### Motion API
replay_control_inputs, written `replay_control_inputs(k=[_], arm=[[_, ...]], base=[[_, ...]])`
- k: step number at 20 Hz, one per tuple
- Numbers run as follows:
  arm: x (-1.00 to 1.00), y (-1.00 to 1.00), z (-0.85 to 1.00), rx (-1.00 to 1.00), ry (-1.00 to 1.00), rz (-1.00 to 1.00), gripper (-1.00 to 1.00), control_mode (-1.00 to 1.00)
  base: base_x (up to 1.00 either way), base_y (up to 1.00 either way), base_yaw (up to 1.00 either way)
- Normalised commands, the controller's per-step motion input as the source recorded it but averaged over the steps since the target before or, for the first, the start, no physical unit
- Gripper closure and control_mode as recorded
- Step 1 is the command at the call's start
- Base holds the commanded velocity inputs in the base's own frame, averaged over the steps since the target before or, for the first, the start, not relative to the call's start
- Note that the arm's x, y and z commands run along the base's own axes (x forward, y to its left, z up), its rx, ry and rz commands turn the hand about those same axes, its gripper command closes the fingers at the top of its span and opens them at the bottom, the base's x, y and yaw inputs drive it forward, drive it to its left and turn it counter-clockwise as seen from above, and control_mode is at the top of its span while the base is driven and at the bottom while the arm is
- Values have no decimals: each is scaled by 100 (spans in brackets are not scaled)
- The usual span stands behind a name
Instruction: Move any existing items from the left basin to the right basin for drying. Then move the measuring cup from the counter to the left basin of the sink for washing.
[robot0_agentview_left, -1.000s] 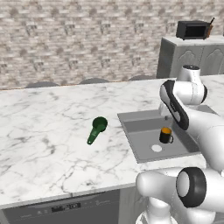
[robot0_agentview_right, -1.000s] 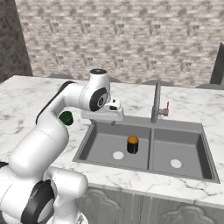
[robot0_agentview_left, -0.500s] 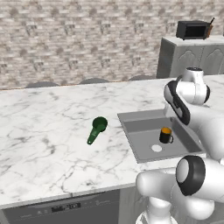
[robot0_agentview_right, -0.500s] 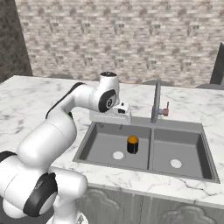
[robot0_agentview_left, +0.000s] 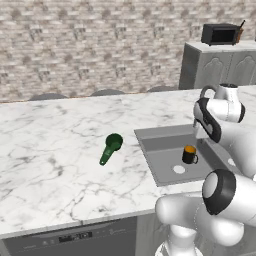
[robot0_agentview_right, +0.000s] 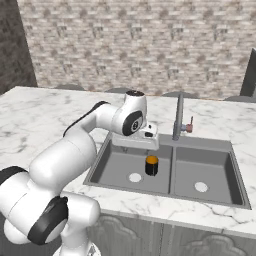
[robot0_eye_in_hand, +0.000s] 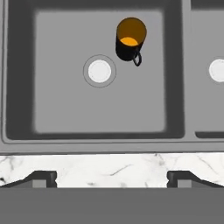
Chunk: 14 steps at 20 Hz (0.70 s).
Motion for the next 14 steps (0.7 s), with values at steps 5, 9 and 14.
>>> replay_control_inputs(k=[5, 9, 14], arm=[[13, -13, -29, -2, 0, 0, -100, -100], [19, -7, -30, -4, 0, 0, -100, -100], [17, -8, -27, -4, 0, 0, -100, -100]], base=[[0, 0, 0], [0, 0, 0], [0, 0, 0]])
